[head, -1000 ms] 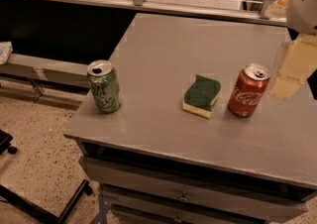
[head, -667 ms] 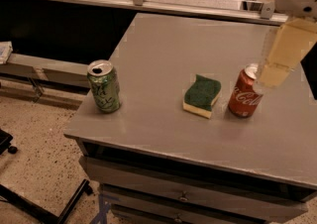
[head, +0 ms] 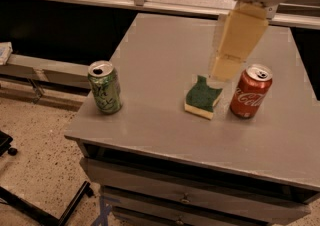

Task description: Pick green can

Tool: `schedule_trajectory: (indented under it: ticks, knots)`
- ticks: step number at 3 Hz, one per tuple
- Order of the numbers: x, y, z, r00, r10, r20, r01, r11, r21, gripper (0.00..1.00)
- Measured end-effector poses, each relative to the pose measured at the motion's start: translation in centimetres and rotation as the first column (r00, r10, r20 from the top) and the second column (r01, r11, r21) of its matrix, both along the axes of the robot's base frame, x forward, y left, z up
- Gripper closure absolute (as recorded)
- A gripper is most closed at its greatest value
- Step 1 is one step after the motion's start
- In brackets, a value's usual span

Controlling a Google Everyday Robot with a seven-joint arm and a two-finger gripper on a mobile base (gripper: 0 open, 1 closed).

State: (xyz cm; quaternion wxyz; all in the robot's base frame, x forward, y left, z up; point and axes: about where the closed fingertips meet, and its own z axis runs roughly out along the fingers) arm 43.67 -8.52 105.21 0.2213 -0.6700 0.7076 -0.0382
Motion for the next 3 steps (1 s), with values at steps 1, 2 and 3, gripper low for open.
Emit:
schedule_trajectory:
  ticks: [1, 2, 3]
  knots:
    - [-0.8, 3.8, -0.2, 0.9973, 0.071, -0.019, -0.07, 0.996, 0.053, 0.0]
    - [-1.8, 7.2, -0.5, 0.9881, 0.151, -0.029, -0.146, 0.982, 0.121, 0.0]
    - [-1.5, 10.2, -1.7, 0.974, 0.224, -0.035, -0.215, 0.961, 0.174, 0.0]
